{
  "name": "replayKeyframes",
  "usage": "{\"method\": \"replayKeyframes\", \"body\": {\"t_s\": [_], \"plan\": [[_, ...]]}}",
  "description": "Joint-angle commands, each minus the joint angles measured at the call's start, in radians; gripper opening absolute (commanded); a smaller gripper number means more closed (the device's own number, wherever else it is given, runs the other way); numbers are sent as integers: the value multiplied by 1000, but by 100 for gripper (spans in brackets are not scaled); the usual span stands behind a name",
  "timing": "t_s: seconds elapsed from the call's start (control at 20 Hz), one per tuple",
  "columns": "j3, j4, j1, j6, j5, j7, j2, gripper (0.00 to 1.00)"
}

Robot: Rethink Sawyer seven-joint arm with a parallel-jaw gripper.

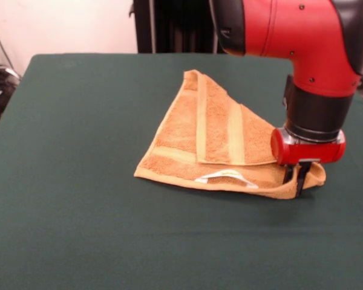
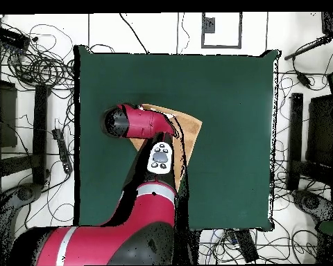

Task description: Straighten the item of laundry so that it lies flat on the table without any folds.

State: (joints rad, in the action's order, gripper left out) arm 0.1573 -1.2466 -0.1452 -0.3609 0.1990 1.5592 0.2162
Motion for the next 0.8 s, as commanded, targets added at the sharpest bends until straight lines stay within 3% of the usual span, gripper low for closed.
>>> {"method": "replayKeyframes", "body": {"t_s": [0.05,0.8], "plan": [[-132,-94,-4,87,-69,105,-74,0],[-153,-63,6,86,-63,124,-91,0]]}}
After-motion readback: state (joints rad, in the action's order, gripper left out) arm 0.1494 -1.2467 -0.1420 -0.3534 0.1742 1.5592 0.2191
